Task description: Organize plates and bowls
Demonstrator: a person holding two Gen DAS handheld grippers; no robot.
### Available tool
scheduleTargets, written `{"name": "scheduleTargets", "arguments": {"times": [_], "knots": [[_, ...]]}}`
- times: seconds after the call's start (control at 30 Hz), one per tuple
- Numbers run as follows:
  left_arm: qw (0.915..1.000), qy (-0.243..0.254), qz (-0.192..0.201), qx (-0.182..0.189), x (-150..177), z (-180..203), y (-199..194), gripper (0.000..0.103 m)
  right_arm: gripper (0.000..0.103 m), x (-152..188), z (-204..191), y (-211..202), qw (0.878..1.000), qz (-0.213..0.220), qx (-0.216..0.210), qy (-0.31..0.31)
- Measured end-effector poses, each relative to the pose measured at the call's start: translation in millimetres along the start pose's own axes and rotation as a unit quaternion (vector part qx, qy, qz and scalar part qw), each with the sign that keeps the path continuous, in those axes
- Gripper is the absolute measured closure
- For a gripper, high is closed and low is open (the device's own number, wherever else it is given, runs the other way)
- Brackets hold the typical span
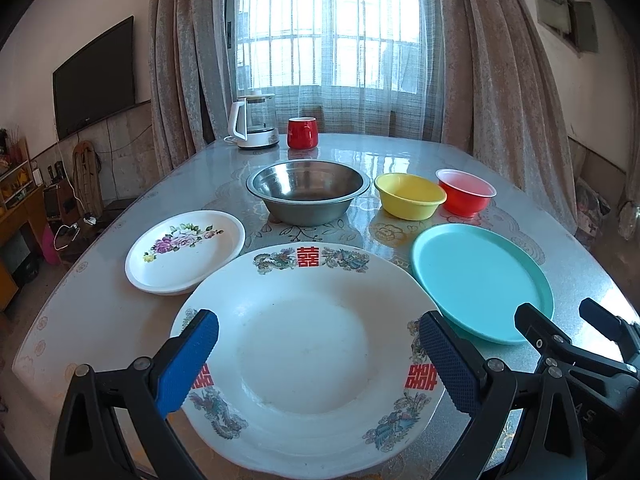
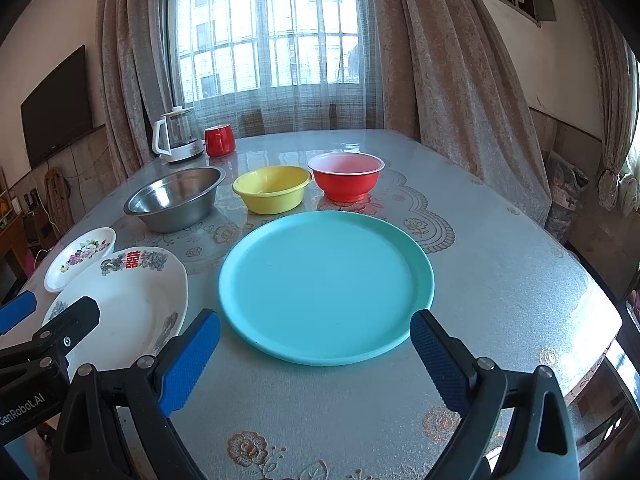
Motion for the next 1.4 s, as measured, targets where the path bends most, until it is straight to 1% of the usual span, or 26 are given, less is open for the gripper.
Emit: {"name": "scheduleTargets", "arguments": {"times": [0.57,1.4], "knots": [[0.9998,0.014,0.011,-0.005,-2,5,-7,0.002,0.006,0,1,-2,1.000,0.005,-0.001,0.003],[0.9996,0.026,0.006,-0.001,-2,14,-5,0.002,0.006,2,6,-2,1.000,0.002,-0.003,0.010]]}}
Point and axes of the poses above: each gripper's, at about its wrist camera, not at the fingertips, and y roughly the way its jaws point, z to its right, x to its underside, the point moved 3 cm from there along y, roughly the way its jaws point, and after that the axes turned 7 degrees about -z, right-handed, at the moved point
